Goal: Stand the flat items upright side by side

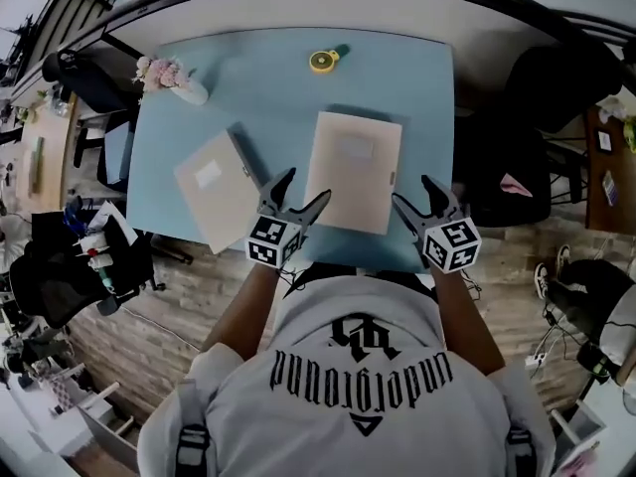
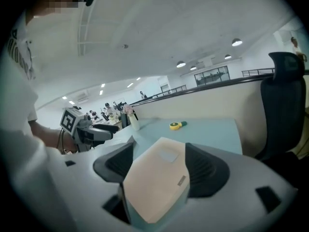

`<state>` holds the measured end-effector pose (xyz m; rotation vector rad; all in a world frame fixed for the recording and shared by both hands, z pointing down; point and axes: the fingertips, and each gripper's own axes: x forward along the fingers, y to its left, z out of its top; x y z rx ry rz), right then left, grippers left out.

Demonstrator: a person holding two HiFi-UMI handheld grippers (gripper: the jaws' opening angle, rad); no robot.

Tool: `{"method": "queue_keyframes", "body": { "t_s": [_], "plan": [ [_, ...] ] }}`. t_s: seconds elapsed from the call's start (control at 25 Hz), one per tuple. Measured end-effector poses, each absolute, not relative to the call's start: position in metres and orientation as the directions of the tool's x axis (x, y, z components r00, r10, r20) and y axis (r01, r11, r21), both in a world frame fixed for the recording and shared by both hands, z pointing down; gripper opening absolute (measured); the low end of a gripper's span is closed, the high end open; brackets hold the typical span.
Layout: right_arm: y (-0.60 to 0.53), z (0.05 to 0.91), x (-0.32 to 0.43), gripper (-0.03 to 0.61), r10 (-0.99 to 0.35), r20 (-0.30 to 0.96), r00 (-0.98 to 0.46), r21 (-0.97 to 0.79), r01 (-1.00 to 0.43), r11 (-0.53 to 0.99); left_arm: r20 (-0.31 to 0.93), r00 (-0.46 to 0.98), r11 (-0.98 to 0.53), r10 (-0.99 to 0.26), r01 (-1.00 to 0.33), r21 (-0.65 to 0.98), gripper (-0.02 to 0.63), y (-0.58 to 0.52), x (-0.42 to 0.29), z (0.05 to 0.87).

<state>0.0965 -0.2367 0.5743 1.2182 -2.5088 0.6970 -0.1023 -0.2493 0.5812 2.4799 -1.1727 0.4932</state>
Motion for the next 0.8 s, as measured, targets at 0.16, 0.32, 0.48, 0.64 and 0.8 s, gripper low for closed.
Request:
{"method": "queue_keyframes", "body": {
  "t_s": [0.16,0.32,0.48,0.64,0.8],
  "plan": [
    [-0.24,0.631,0.085,0.331,-0.607,0.536,-0.586,-0.346,-0.809,0.475,0.545,0.622,-0.619,-0.563,-0.754,0.222,0.374,-0.264,-0.108,0.636],
    [-0.243,0.686,0.074,0.339,-0.546,0.62,-0.563,-0.389,-0.825,0.41,0.633,0.629,-0.61,-0.451,-0.735,0.296,0.374,-0.27,-0.116,0.69],
    [-0.251,0.731,0.075,0.344,-0.512,0.673,-0.533,-0.428,-0.846,0.318,0.669,0.655,-0.56,-0.351,-0.72,0.411,0.374,-0.277,-0.116,0.733],
    [-0.261,0.762,0.075,0.344,-0.484,0.696,-0.53,-0.49,-0.844,0.219,0.68,0.678,-0.486,-0.278,-0.71,0.509,0.382,-0.285,-0.115,0.764],
    [-0.264,0.783,0.07,0.339,-0.425,0.72,-0.55,-0.538,-0.828,0.159,0.691,0.693,-0.479,-0.205,-0.687,0.546,0.385,-0.287,-0.103,0.783]
  ]
}}
